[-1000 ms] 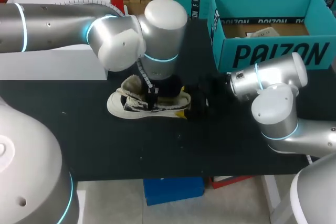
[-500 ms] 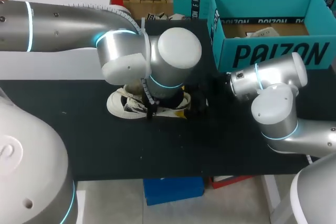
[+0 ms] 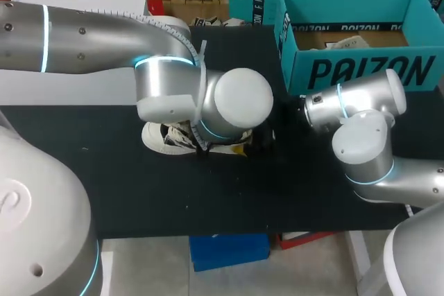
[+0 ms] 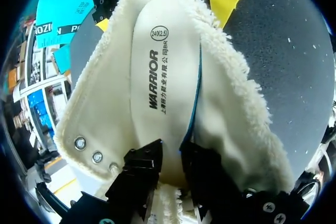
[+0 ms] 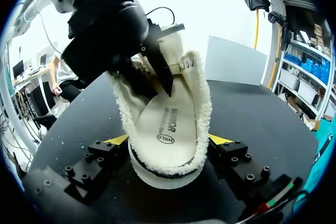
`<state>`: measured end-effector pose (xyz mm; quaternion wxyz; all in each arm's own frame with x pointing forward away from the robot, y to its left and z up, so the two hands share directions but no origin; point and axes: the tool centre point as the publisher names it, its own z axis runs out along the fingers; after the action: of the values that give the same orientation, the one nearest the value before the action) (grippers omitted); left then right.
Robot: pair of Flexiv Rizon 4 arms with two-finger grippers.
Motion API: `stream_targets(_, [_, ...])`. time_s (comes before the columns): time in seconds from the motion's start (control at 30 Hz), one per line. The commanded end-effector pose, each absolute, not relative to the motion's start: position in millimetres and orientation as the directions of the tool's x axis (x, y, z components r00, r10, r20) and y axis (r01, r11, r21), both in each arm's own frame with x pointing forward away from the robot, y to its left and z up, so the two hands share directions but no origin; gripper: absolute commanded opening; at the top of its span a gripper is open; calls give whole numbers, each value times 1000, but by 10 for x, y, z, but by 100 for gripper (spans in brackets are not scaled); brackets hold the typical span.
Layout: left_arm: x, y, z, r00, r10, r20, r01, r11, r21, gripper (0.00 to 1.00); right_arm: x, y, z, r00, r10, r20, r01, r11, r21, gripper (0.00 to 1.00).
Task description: Take the shoe out of the shoebox, open the shoe tongue, remove and reinsert the insole, then place the shoe into the shoebox
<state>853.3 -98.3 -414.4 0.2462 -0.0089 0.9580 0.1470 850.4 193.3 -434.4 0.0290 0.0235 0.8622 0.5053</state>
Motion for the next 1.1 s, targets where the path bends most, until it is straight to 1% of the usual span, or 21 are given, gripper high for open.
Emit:
stream_targets(0.03, [9061,-608,-5066,-842,54,-537,-94,965,245,23,8499,1918,-4362,-997,69,-24,13,490,872,0])
stream_targets(0.17, [9095,-630,-5109,-826,60,-561,-92,967,238,23,8499,1918,-4362,-997,69,-24,13,490,872,0])
stream_targets(0.23, [9102,-652,-5126,-819,64,-570,-88,968,236,20,8499,1918,-4362,-997,69,-24,13,490,872,0])
stream_targets(0.37, [9127,-688,-5157,-822,72,-566,-72,971,228,10,8499,1918,-4362,-997,69,-24,13,490,872,0])
stream_targets(0.4, [9128,-693,-5160,-822,71,-565,-71,971,226,0,8499,1918,-4362,-997,69,-24,13,490,872,0])
stream_targets(0.73, [9057,-732,-5130,-863,94,-497,-11,979,205,0,8499,1918,-4362,-997,69,-24,13,490,872,0])
stream_targets(0.83, [9001,-748,-5035,-892,100,-441,36,988,151,0,8499,1918,-4362,-997,69,-24,13,490,872,0])
stream_targets(0.9, [8962,-770,-4980,-900,113,-422,53,987,150,0,8499,1918,-4362,-997,69,-24,13,490,872,0])
stream_targets(1.1, [8833,-865,-4767,-930,141,-340,119,989,84,0,8499,1918,-4362,-997,69,-24,13,490,872,0])
